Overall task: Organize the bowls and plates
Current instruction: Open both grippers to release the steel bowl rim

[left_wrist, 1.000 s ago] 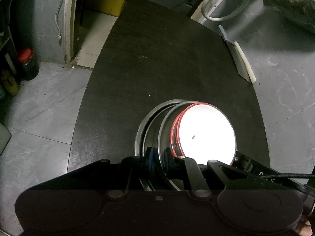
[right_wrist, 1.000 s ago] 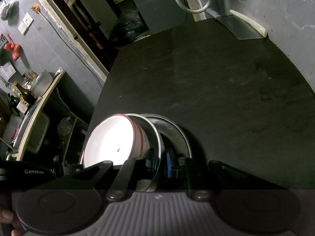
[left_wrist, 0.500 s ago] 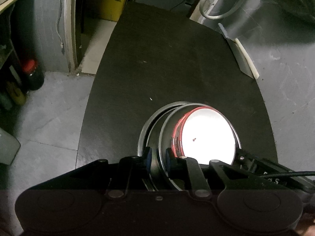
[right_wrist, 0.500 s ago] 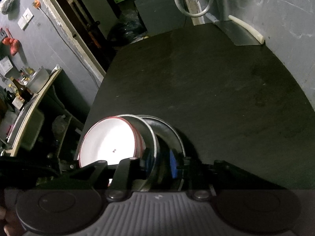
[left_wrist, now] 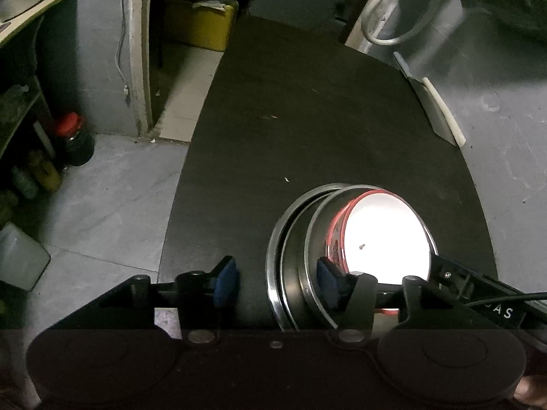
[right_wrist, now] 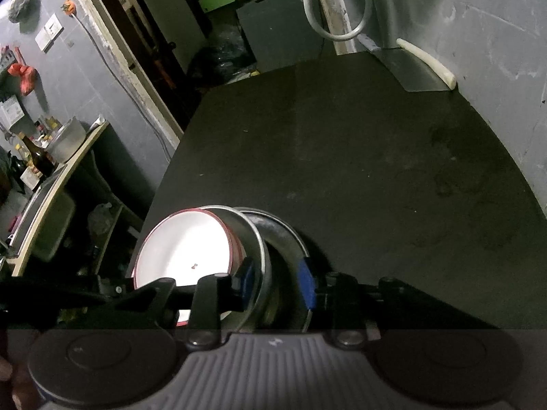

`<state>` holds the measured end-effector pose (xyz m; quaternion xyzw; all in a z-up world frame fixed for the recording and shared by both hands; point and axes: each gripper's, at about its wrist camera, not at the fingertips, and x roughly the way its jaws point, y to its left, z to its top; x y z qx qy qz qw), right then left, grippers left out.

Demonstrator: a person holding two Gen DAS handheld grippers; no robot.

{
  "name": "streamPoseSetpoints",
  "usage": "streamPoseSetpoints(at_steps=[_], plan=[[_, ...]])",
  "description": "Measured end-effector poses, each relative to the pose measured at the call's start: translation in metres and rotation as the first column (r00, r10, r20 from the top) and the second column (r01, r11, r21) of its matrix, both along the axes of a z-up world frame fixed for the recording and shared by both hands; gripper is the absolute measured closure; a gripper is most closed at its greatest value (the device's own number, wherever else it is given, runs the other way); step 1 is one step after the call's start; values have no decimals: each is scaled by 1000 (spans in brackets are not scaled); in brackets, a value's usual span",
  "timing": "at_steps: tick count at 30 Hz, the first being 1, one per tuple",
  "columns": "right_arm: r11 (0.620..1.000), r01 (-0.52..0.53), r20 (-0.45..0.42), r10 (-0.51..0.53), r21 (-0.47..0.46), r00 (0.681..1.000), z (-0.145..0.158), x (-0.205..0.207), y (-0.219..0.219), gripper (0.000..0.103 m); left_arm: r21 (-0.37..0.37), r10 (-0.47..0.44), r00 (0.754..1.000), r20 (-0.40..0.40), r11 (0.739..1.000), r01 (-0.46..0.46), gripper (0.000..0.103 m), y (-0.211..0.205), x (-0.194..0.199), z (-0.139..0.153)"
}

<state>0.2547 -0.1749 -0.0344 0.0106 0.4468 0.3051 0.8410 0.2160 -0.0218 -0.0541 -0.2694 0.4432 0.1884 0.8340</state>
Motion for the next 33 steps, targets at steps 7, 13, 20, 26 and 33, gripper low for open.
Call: streamPoseSetpoints(at_steps=[7, 13, 20, 26, 33], plan=[[1000, 5, -3, -5, 12, 1000, 0, 0, -2, 68, 32, 27, 999, 22, 999, -28, 30, 1, -3, 5], [1000, 17, -6, -17, 22, 1000, 0, 0, -4, 67, 33, 45, 998, 40, 998, -46, 26, 1, -7, 8], [999, 49, 11, -49, 13, 999, 3, -5, -5, 49, 37, 38, 997, 60, 998, -41, 20, 4, -12, 11], [985, 171, 12, -171, 21, 985, 3, -10, -20, 16, 37, -22, 995, 93, 999, 19, 13, 9, -16, 13], [964, 263, 91, -264, 22, 960, 16, -34, -24, 5, 36, -93, 985, 143, 995, 88, 12, 14, -23, 21]])
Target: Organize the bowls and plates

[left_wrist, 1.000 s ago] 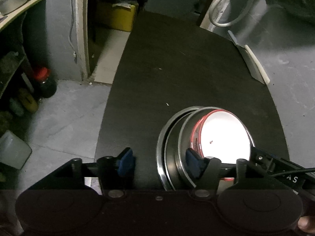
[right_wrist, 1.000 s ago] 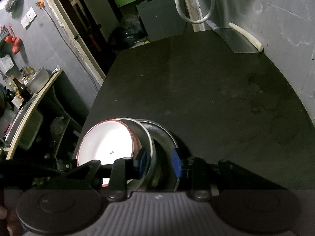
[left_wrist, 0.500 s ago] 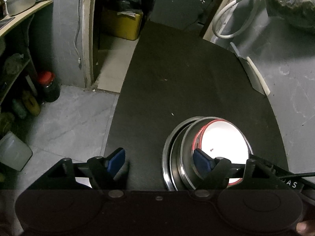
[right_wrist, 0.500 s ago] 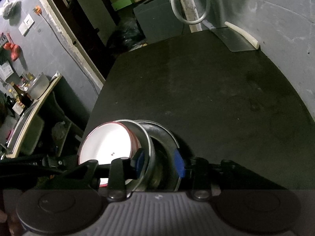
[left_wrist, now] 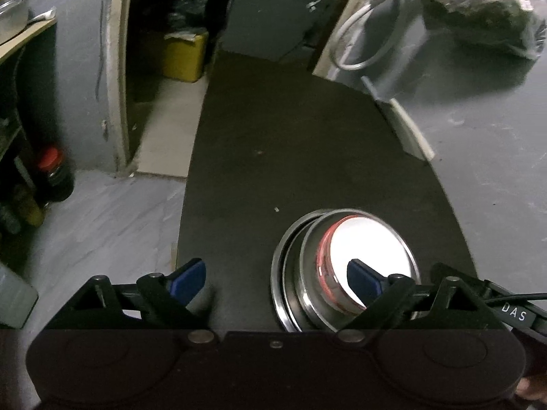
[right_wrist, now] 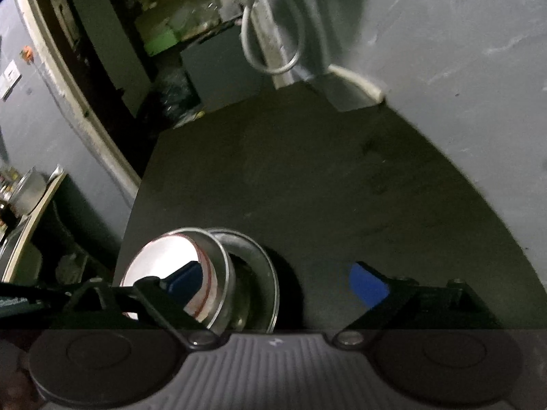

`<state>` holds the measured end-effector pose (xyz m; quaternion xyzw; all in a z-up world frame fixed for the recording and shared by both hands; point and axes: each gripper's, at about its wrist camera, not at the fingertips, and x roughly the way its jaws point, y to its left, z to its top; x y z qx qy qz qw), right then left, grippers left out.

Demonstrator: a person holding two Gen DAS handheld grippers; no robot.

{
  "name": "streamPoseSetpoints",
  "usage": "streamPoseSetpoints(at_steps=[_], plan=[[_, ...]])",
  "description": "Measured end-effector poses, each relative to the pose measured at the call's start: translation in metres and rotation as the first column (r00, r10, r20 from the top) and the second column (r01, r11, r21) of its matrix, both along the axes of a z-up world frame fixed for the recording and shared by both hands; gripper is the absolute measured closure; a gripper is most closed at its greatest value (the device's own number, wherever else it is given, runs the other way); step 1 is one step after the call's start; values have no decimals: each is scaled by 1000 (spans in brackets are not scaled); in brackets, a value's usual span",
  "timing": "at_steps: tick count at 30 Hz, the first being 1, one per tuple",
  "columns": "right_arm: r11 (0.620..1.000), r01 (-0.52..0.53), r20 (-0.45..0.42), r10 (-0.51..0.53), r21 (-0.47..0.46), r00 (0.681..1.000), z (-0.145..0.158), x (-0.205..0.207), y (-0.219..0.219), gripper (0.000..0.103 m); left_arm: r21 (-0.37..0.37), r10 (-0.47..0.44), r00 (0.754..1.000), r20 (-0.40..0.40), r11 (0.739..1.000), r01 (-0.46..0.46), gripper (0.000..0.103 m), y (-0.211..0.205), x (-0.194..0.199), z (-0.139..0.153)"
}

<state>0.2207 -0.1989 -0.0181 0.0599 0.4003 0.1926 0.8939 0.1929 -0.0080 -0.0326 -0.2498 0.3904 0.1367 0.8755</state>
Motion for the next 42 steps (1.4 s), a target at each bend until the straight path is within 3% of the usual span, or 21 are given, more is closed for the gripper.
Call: streamPoseSetpoints(at_steps=[8, 20, 34, 42], plan=[[997, 78, 119, -79, 21, 990, 22, -29, 1, 0, 27, -50, 994, 102, 999, 47, 1, 7, -21, 12], [988, 154, 254, -152, 13, 955, 48, -93, 0, 0, 119, -133, 952, 274, 987, 104, 1, 6, -65, 31], [976, 217, 314, -212, 19, 925, 54, -166, 10, 0, 142, -176, 937, 301, 980, 138, 1, 10, -131, 34], [980, 200, 310, -194, 13, 931, 51, -199, 11, 0, 119, -171, 931, 323, 983, 139, 1, 14, -162, 29]])
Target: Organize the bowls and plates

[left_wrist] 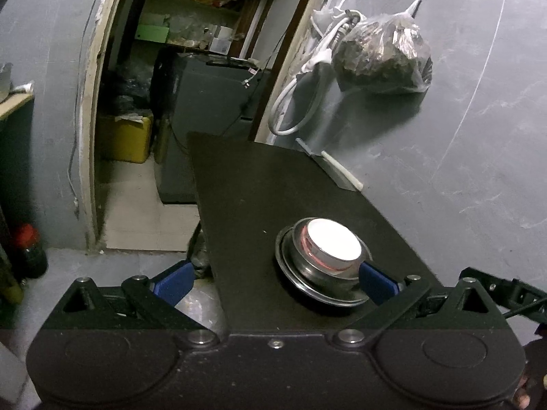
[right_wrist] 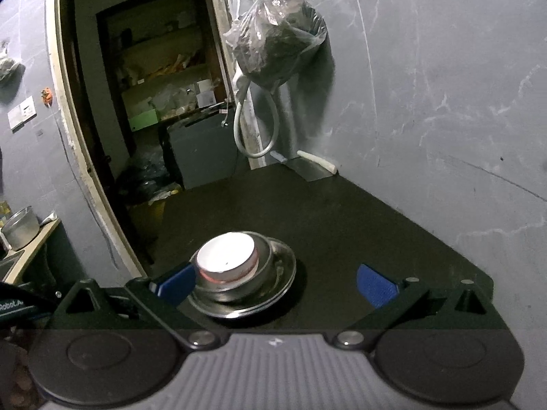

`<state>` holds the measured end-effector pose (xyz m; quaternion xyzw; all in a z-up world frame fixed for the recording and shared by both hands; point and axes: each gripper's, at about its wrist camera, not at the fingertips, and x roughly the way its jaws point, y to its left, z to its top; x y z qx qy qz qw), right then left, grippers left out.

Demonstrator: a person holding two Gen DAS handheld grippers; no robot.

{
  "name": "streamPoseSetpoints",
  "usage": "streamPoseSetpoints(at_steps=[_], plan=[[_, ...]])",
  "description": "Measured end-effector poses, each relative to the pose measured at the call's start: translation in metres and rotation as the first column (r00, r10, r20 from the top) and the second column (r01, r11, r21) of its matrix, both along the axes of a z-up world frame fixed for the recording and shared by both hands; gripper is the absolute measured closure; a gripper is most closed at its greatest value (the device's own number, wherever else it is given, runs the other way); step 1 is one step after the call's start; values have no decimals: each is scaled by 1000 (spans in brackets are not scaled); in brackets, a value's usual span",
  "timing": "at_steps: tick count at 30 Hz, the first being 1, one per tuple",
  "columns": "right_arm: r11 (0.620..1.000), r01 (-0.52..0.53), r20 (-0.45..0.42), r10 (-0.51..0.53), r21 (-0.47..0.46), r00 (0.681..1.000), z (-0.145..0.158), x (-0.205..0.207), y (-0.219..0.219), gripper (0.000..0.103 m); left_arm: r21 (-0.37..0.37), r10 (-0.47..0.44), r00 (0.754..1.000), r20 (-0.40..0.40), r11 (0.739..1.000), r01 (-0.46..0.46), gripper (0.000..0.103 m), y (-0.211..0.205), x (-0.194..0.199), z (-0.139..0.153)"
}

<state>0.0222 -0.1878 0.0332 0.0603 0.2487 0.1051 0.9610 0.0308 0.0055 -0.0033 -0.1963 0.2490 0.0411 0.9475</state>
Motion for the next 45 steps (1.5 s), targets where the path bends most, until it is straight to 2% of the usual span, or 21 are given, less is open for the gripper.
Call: streamPoseSetpoints(at_steps=[11, 21, 32, 45], plan=[[999, 21, -2, -21, -31, 1000, -14, -38, 0, 0, 4, -32, 999, 9, 999, 32, 1, -3, -29, -19], [998, 36, -39, -38, -51, 999, -27, -59, -2, 0, 31, -50, 999, -19, 998, 51, 1, -7, -42, -36], [998, 34, -68, -38, -56, 997, -38, -64, 0, 0, 68, -32, 998, -52, 997, 35, 1, -6, -45, -43], [998, 26, -128, -33, -54, 991, -48, -58, 2, 0, 79, -51, 996, -78, 995, 57, 1, -7, -41, -48]])
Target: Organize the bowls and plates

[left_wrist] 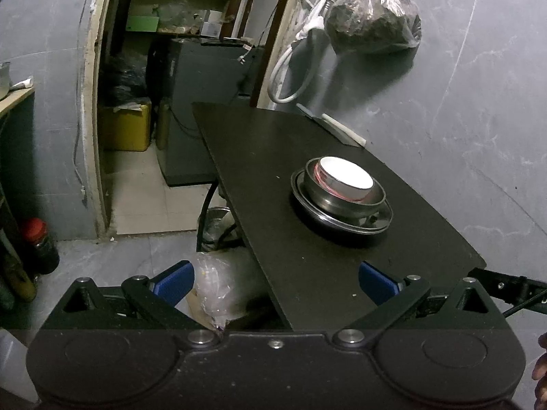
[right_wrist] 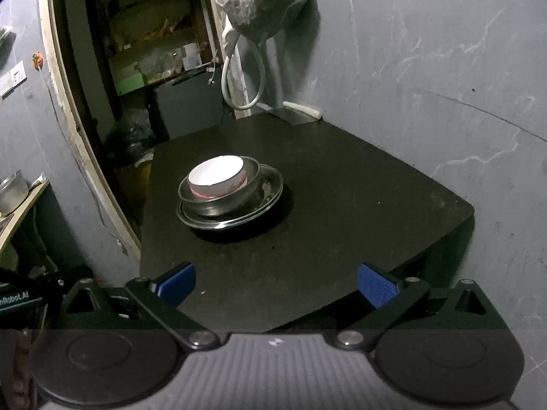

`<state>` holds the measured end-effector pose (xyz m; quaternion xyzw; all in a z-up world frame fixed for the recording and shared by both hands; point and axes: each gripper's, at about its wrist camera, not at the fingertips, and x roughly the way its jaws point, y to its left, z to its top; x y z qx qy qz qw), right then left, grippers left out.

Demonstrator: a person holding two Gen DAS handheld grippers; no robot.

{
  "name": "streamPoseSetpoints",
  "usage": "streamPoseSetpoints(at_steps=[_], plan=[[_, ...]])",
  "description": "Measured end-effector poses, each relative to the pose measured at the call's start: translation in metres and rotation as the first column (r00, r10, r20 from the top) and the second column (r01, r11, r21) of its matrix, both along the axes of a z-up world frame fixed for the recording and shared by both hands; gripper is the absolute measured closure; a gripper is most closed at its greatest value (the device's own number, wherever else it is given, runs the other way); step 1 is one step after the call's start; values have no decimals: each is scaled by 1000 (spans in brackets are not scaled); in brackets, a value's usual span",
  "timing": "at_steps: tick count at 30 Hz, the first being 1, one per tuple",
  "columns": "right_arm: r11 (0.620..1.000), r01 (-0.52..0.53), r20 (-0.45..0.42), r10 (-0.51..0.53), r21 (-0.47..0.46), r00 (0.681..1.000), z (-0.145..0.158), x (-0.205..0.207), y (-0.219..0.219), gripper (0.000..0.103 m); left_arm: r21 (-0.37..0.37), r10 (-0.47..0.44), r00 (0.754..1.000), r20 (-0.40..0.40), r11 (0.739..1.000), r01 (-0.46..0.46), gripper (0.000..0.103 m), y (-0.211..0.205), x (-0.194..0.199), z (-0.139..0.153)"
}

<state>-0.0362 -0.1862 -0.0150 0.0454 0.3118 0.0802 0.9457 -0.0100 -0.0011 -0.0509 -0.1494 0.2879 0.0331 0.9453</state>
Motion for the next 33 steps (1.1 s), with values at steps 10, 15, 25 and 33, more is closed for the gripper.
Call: streamPoseSetpoints(at_steps=[10, 15, 25, 33], plan=[[1000, -9, -21, 9, -6, 1000, -2, 7, 1, 0, 1, -2, 1000, -15, 1000, 2, 1, 0, 5, -2], [1000, -17, -29, 17, -6, 999, -4, 9, 2, 0, 2, -2, 1000, -18, 1000, 2, 1, 0, 6, -2], [1000, -13, -39, 13, -6, 999, -5, 10, -2, 0, 3, -9, 999, -33, 1000, 9, 1, -4, 9, -5], [1000, -9, -38, 9, -7, 999, -5, 10, -4, 0, 5, -17, 999, -31, 1000, 17, 1, -7, 12, -5]])
